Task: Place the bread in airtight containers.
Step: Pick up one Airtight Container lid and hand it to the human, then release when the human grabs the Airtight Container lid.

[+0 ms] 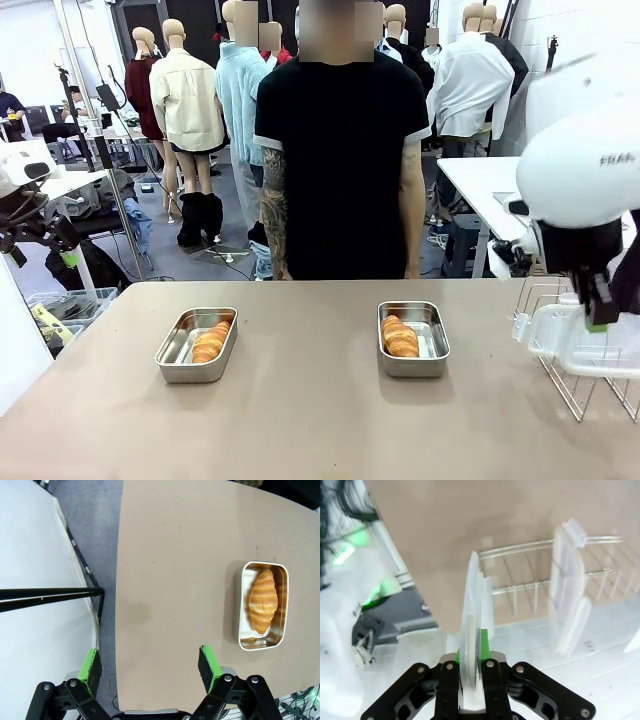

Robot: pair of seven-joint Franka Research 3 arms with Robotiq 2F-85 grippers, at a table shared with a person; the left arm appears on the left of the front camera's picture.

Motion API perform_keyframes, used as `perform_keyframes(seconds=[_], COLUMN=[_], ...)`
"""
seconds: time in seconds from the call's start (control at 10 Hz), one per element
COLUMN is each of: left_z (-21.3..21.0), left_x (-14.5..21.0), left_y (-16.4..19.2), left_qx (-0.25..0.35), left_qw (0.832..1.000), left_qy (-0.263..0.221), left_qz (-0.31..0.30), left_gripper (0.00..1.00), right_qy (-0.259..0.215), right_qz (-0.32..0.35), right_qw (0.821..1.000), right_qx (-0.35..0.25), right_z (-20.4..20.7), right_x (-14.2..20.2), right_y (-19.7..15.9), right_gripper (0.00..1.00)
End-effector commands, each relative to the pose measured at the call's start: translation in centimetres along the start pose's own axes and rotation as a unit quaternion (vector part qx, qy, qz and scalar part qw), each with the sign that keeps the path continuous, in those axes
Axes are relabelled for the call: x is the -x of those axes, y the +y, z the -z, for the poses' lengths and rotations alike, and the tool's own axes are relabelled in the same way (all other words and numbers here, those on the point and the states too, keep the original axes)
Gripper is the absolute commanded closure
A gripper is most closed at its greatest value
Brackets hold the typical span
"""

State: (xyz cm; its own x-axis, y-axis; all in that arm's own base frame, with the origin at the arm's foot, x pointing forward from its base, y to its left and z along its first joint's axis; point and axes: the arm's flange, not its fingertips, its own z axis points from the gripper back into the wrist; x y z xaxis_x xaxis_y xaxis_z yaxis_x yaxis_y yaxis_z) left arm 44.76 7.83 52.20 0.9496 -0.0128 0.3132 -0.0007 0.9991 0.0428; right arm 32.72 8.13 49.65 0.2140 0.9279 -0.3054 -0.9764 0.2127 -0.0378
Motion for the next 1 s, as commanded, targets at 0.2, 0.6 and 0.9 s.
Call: perform_keyframes(seconds=[0.2,0.6,0.9], left_z=[-0.1,-0.1,-0.1], left_x=[0.2,0.2,0.2], left_y=[-0.1,-0.1,-0.1], left_qx=[-0.014,-0.014,-0.014], left_qw=[1.000,1.000,1.000], left_qy=[0.002,0.002,0.002], left_qz=[-0.008,-0.008,-0.008], left_gripper=[0.00,0.00,0.00], right_qy=[0.022,-0.017,-0.149], right_qz=[-0.032,-0.026,-0.002], right_qw=[0.999,0.997,0.989], right_qx=[-0.026,-0.077,0.004], right_z=[-7.9,-14.0,-21.4], right_x=[0.7,0.7,1.4], right_y=[3.7,2.3,0.0], right_gripper=[1.00,1.00,1.00])
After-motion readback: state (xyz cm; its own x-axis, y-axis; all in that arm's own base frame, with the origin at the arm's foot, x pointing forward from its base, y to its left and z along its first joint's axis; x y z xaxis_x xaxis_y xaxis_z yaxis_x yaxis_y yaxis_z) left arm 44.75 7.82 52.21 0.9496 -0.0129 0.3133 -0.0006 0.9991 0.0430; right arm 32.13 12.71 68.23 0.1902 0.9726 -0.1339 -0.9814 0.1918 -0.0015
